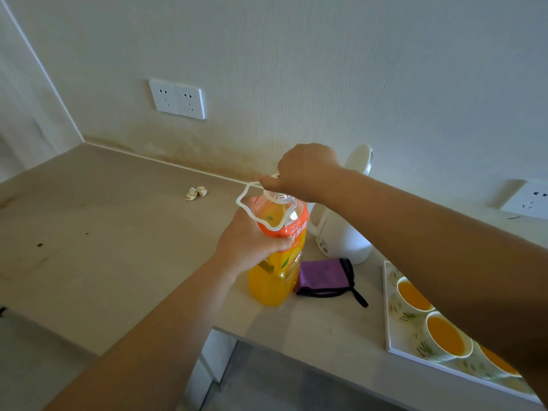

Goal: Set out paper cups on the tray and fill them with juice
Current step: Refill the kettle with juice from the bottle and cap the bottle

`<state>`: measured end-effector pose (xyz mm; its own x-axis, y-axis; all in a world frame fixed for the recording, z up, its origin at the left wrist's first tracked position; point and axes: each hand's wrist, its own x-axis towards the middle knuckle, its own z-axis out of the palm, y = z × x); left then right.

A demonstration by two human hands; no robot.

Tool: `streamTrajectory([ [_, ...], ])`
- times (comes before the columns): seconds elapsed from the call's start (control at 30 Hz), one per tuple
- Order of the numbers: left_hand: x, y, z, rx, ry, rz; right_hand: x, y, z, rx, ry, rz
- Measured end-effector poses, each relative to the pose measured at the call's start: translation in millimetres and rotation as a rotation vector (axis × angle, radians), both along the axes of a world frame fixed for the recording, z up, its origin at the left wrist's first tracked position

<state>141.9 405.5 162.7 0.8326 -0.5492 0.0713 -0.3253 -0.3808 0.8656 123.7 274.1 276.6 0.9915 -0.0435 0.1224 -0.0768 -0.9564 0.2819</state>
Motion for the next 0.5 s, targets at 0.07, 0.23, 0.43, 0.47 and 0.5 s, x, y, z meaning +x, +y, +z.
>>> streamTrajectory([
  [0.07,-1,0,-1,0.000,-0.010,0.008,0,-2,2,0.011,0.062,0.063],
  [0.23,-1,0,1,0.013,-0.023,0.019,-7,-8,16,0.129,0.247,0.183],
  [0.43,-3,-1,1,0.024,-0.020,0.020,-9,-10,20,0.190,0.307,0.234],
  [0.47,-3,-1,1,0.024,-0.015,0.026,-9,-9,20,0.197,0.308,0.234],
  [0.5,-3,-1,1,0.023,-0.013,0.032,-10,-8,21,0.198,0.308,0.234],
])
